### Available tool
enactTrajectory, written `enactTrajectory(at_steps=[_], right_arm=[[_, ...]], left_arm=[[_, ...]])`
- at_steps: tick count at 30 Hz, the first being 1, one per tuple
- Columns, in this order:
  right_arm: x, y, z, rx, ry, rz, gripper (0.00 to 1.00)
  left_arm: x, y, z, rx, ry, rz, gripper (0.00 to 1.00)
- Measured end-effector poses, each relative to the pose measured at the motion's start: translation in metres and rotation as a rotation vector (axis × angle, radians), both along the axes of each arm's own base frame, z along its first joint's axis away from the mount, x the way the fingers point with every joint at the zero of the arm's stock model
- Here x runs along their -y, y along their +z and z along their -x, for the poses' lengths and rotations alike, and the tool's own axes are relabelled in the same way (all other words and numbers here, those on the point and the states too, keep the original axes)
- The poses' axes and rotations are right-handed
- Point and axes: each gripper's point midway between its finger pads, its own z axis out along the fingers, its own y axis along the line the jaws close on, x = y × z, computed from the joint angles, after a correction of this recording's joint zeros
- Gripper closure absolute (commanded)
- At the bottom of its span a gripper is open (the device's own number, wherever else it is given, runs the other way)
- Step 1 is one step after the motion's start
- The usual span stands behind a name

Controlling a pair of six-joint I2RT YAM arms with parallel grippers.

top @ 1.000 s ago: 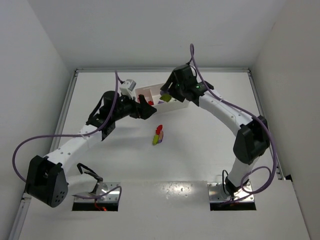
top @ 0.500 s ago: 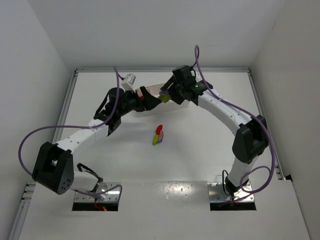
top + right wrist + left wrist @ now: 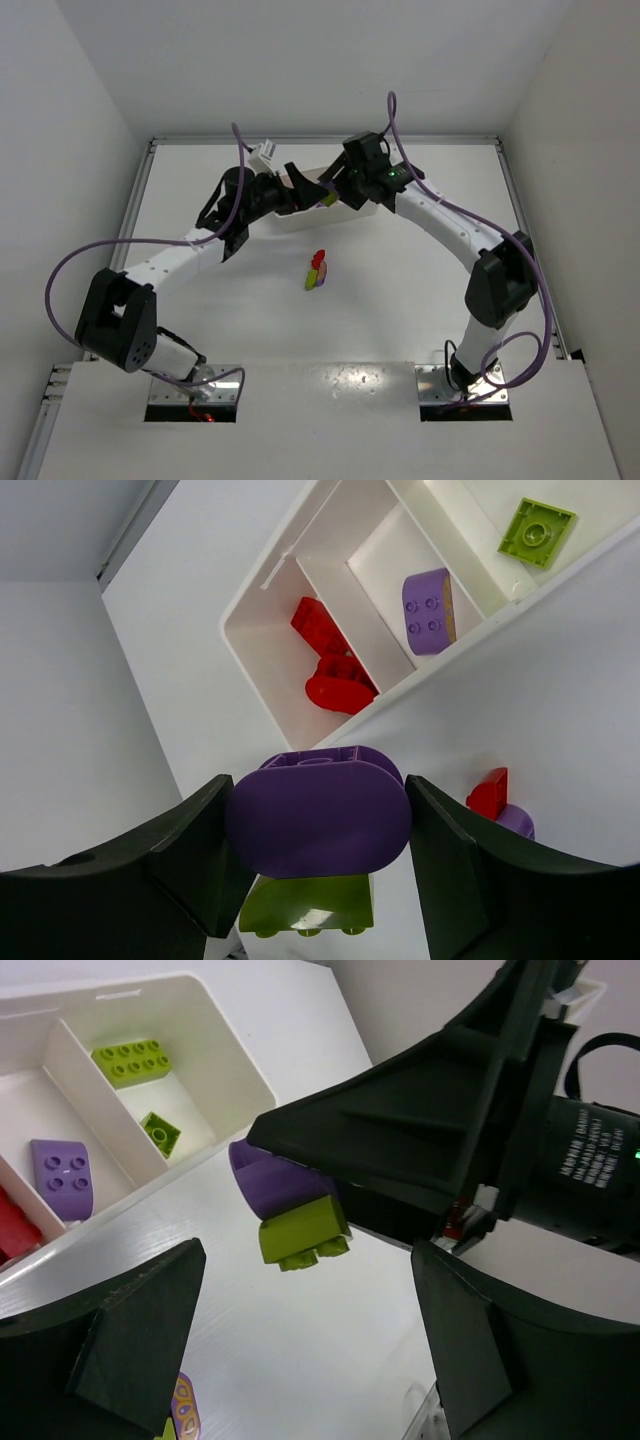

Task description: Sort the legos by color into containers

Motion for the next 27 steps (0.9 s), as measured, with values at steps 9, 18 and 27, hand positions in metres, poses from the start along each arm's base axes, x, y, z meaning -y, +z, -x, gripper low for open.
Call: enactTrajectory(at_steps=[9, 18, 27], right_arm=[[-0.012, 0.014, 0.003, 0.046, 0.041, -0.016, 1.00], [-0.017, 0.026, 0.005, 0.088, 0.053, -0.022, 1.00], [-0.012, 0.028, 0.000, 0.111, 0.050, -0.003, 1.00]], left_arm=[[0.004, -0.016, -0.005, -0.048, -0.002, 0.003, 0.33], [0.010, -0.003, -0.004, -0.036, -0.028, 0.046, 0.91], [0.010, -0.002, -0.004, -0.026, -0.028, 0.046, 1.00]])
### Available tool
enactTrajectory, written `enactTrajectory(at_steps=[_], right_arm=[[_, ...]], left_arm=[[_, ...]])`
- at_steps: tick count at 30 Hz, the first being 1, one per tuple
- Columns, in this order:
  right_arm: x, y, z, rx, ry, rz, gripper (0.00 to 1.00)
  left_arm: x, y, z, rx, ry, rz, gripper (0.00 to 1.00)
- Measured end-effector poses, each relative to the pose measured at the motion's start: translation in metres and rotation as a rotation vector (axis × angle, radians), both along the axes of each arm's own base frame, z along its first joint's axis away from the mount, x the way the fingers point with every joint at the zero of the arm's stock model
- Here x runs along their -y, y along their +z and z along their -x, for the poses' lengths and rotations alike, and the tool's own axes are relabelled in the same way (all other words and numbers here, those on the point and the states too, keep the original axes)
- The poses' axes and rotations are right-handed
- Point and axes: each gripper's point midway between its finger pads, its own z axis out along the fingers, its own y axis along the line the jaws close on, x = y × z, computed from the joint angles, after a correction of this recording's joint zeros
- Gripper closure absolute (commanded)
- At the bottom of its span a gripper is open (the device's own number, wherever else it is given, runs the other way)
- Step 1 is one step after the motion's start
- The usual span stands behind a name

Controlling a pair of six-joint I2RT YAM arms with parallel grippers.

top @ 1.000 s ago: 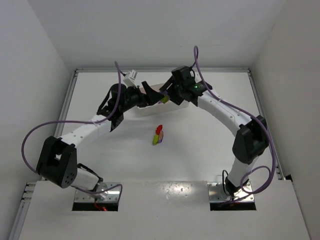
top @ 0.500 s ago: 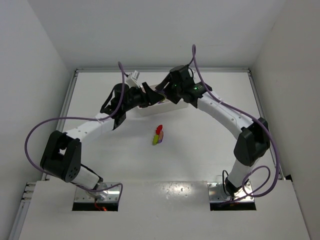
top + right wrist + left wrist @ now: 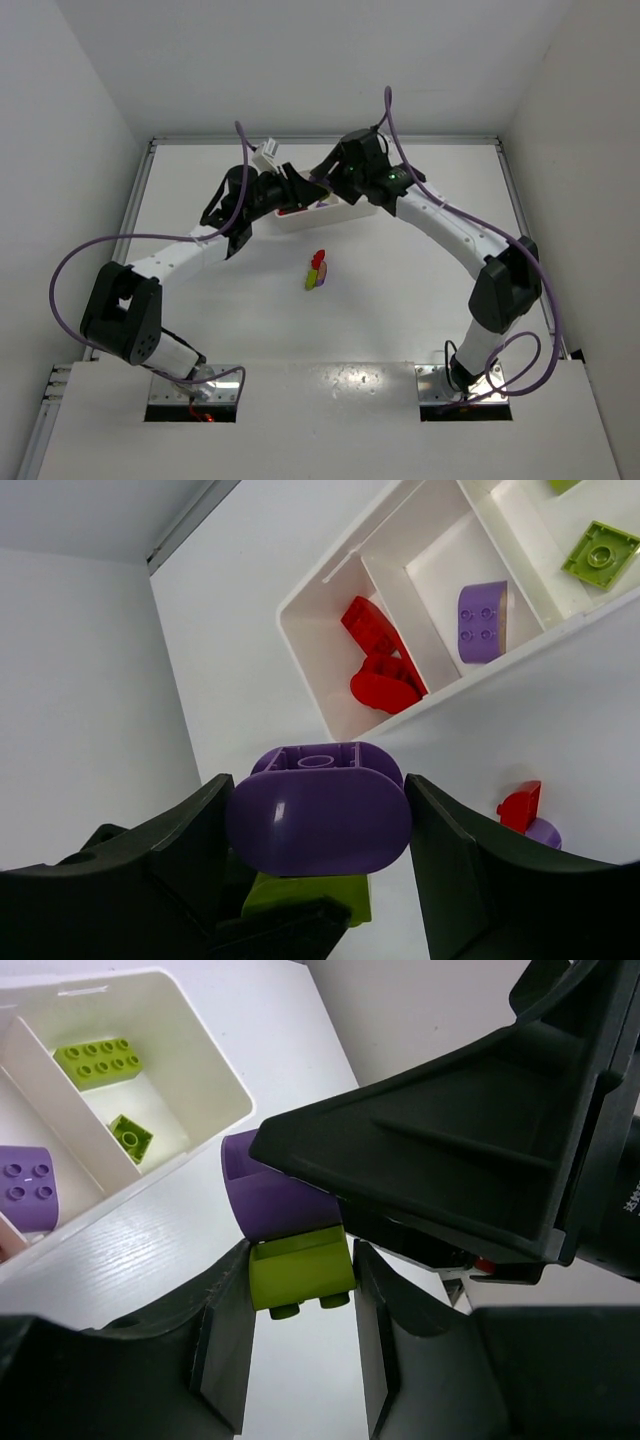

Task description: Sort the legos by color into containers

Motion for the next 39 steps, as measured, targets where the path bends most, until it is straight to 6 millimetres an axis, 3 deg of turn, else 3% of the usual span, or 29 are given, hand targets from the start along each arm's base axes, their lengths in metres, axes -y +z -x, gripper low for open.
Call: enactTrajectory(at_steps=[3, 8, 11, 15, 21, 24, 27, 28, 30, 31, 34, 39], right_arm=[[0.004, 0.003, -0.005, 0.017, 0.001, 0.004, 1.00], [0.054, 0.015, -0.044, 0.083, -0.121, 0.049, 1.00], [0.073, 0.016, -0.063, 0.112, -0.159, 0.070, 1.00], [0.059, -0.006, -0.076, 0.104, -0.090, 0.087, 1.00], [0.022, -0.075, -0.086, 0.027, 0.056, 0.131, 1.00], [0.011, -0.101, -0.089, -0.002, 0.104, 0.156, 0.99], [0.001, -0.115, -0.096, -0.003, 0.142, 0.169, 0.83], [-0.002, -0.116, -0.100, 0.005, 0.150, 0.168, 0.68], [-0.007, -0.116, -0.105, 0.019, 0.165, 0.161, 0.49], [-0.009, -0.117, -0.107, 0.023, 0.171, 0.160, 0.30], [-0.013, -0.115, -0.110, 0.038, 0.183, 0.151, 0.00], [-0.012, -0.112, -0.110, 0.055, 0.195, 0.157, 0.00]], left_arm=[[-0.002, 0.001, 0.002, 0.019, 0.000, -0.016, 1.00], [-0.017, -0.008, 0.020, 0.029, 0.008, -0.070, 1.00], [-0.029, -0.006, 0.029, 0.048, 0.024, -0.104, 1.00], [-0.060, 0.009, 0.027, 0.104, 0.095, -0.139, 1.00], [-0.126, 0.013, 0.002, 0.095, 0.255, -0.210, 1.00], [-0.147, 0.013, -0.003, 0.080, 0.298, -0.227, 1.00], [-0.154, 0.009, -0.003, 0.061, 0.306, -0.238, 1.00], [-0.155, 0.007, -0.003, 0.055, 0.304, -0.241, 1.00], [-0.154, 0.005, -0.001, 0.047, 0.298, -0.243, 1.00], [-0.154, 0.005, -0.001, 0.046, 0.296, -0.242, 1.00], [-0.152, 0.003, -0.002, 0.041, 0.285, -0.240, 1.00], [-0.141, -0.014, -0.012, 0.001, 0.249, -0.246, 1.00]])
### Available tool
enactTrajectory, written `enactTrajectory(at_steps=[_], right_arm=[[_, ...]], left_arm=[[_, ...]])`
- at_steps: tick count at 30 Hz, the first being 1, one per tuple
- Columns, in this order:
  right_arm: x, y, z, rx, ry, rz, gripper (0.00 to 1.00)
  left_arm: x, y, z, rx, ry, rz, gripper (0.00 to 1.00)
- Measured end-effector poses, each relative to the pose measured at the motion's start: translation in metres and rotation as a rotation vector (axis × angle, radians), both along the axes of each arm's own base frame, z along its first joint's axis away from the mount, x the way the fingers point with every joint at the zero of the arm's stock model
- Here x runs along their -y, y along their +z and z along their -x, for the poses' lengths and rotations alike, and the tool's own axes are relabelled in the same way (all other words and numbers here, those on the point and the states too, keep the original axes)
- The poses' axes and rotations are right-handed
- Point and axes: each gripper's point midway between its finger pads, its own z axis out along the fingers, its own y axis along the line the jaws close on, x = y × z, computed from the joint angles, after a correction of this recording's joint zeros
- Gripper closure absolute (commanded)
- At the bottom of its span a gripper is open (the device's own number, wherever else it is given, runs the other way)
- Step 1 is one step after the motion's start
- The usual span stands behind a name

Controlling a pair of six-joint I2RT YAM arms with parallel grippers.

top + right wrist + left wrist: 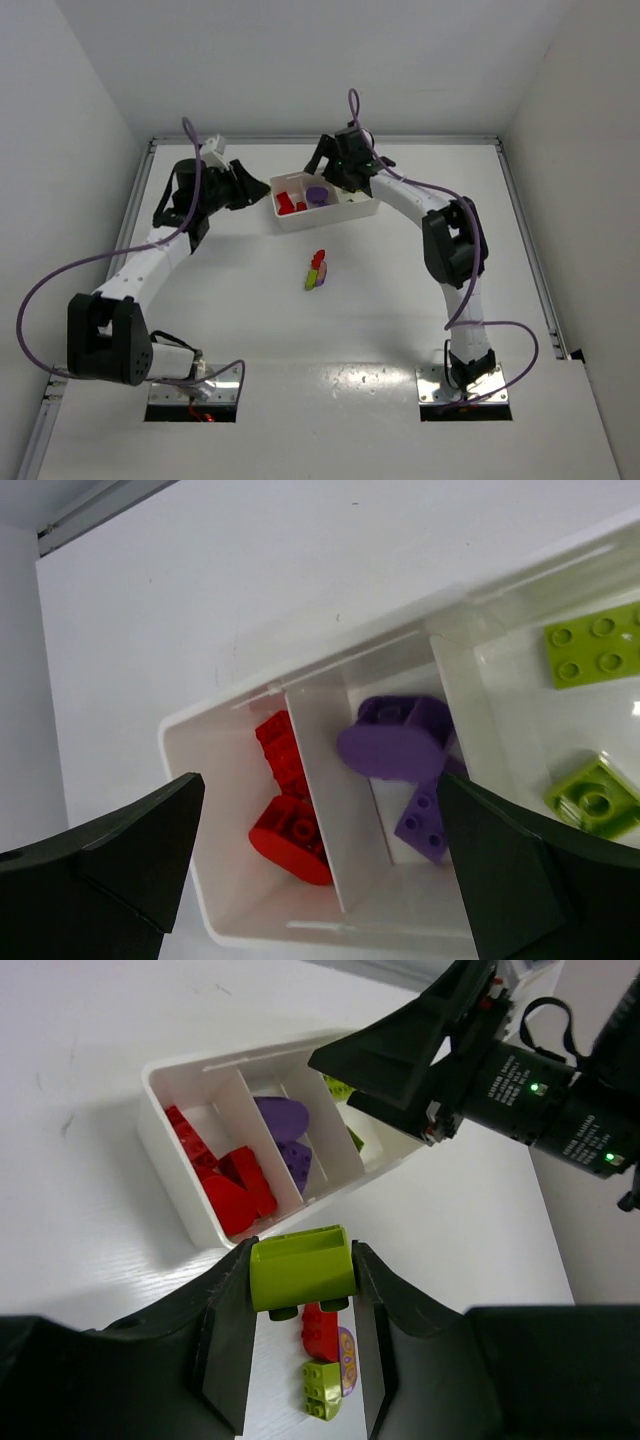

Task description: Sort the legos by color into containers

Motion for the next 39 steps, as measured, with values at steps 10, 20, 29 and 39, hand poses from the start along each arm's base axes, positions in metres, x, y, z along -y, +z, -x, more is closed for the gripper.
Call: enactTrajectory(at_steps=[10, 20, 29, 39], right_arm=[[0.114, 0.136, 0.034, 0.299, -0.079, 0.192, 0.00], [0.271, 0.246, 0.118, 0.544, -0.270, 0.529, 0.00], [0.303, 0.192, 0.132, 0.373, -0.167, 0.617, 0.00], [0.207, 0.131, 0.149, 0.344, 0.321, 0.527, 0.05]], left_arm=[[0.122, 0.002, -0.088, 0.014, -0.247, 0.021, 1.00], [0.225, -0.058, -0.155, -0.055, -0.386, 0.053, 0.76], [0.239, -0.098, -0.155, -0.112, -0.404, -0.006, 0.04], [0.196, -0.016, -0.131, 0.005, -0.340, -0.092, 0.00]])
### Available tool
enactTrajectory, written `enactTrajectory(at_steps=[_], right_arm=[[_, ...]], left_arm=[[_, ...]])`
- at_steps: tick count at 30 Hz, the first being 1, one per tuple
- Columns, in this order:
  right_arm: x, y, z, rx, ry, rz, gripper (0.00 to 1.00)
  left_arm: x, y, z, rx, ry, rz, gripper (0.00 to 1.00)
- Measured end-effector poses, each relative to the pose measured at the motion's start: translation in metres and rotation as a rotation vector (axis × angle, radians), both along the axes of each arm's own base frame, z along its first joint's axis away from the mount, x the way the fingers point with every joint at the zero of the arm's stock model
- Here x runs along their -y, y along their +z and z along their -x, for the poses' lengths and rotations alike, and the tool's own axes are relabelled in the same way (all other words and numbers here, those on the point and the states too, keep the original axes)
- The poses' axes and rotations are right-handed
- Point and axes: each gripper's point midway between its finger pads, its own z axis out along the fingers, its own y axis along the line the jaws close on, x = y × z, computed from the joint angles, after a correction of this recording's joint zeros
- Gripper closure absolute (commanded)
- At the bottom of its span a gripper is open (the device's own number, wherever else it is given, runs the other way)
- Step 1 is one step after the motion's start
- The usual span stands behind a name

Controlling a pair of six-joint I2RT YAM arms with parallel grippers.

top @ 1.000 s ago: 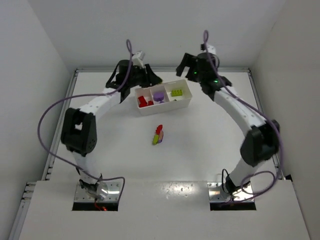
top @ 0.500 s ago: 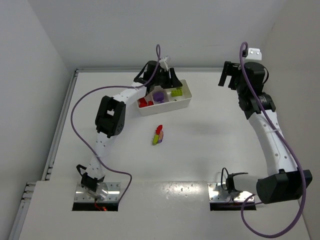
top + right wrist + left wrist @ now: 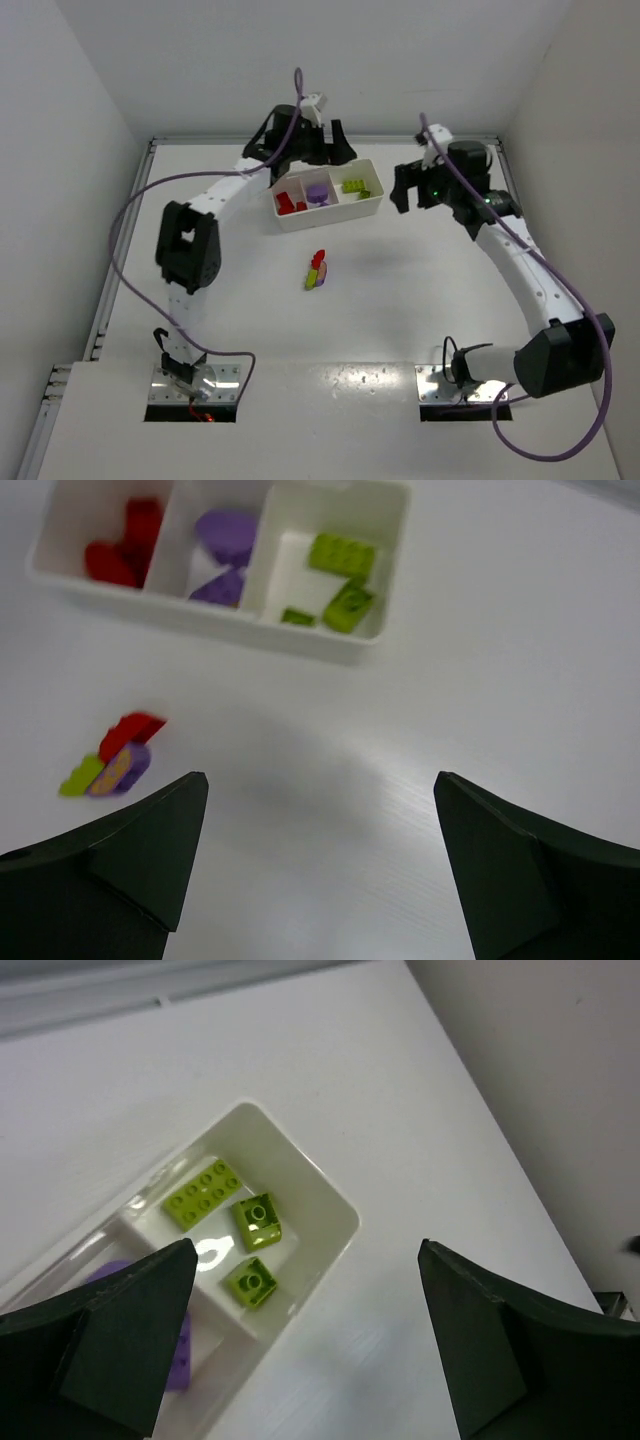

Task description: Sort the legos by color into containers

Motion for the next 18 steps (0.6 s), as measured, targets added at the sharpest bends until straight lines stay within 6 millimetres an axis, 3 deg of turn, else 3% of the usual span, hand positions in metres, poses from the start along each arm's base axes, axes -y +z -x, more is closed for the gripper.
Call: enactTrajectory(at_steps=[1, 4, 6, 8, 10, 12, 18], right_arm=[[-0.015, -0.013, 0.005, -0.027, 0.059, 0.012, 0.05], [-0.067, -0.060, 0.032, -0.111, 0.286, 0.090, 0.05], [-0.094, -0.084, 0.046, -0.148, 0.421, 0.131, 0.05], [-0.118, -0.105, 0.058, -0.167, 0.564, 0.183, 0.05], [-0.134, -0.122, 0.066, -0.170, 0.685, 0.222, 0.05], [-0.148, -0.135, 0.072, -0.144, 0.819, 0.261, 0.05], [-0.173, -0.154, 0.084, 0.055, 1.248, 0.393, 0.05]], left_arm=[[-0.011, 0.018, 0.006, 0.025, 0.015, 0.000, 0.00], [-0.068, 0.090, 0.036, 0.145, 0.088, 0.015, 0.00], [-0.108, 0.124, 0.054, 0.208, 0.140, 0.024, 0.00], [-0.146, 0.142, 0.070, 0.255, 0.175, 0.020, 0.00], [-0.176, 0.138, 0.083, 0.261, 0.190, -0.008, 0.00], [-0.198, 0.120, 0.096, 0.229, 0.172, -0.047, 0.00], [-0.228, 0.049, 0.132, 0.023, 0.084, -0.068, 0.00]])
